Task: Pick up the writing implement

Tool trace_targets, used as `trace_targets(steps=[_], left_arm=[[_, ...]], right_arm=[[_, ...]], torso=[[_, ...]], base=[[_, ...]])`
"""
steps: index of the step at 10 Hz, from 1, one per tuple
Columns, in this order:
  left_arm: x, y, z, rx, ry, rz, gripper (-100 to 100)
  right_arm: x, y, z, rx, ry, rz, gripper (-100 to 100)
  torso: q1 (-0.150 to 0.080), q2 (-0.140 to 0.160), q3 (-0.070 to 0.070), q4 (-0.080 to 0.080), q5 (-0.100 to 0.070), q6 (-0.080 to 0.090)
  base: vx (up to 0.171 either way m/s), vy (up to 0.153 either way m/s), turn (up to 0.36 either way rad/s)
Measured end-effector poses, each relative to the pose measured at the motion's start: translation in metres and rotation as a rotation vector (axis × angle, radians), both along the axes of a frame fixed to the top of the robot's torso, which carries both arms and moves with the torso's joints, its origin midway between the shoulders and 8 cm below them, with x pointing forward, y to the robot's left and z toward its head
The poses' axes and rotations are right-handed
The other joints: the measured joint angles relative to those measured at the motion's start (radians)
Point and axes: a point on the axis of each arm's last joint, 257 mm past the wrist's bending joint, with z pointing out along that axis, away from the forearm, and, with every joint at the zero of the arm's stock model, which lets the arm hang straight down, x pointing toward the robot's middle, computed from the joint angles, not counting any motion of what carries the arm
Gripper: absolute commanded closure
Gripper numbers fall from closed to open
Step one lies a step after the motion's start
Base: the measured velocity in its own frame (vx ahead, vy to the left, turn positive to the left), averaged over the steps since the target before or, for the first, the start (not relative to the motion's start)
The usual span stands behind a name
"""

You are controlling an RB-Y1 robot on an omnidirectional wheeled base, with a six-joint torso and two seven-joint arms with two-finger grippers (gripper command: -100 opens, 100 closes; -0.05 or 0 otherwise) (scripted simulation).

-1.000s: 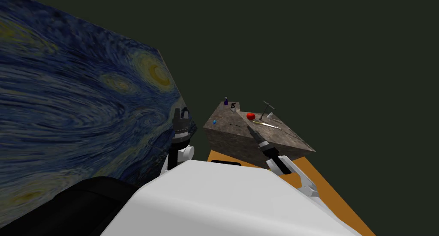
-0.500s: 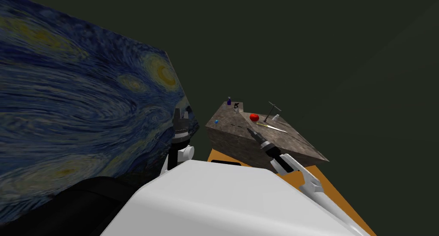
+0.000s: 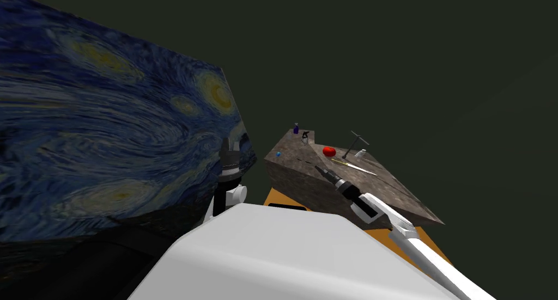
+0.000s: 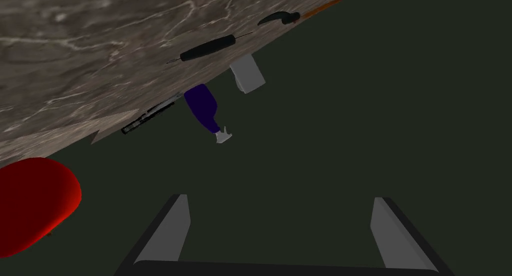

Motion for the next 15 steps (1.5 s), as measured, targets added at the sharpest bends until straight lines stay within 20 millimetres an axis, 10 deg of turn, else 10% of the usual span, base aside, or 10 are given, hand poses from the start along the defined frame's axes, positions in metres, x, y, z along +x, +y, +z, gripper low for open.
trace_targets(steps=[15], left_arm=[[0.000, 0.000, 0.000, 0.000, 0.000, 0.000, 0]], right_arm=[[-0.026, -0.114, -0.052, -0.509, 0.193, 0.194, -100]], torso=[[0.002, -0.001, -0.001, 0.000, 0.000, 0.002]], base=[[0.007, -0.015, 0.195]])
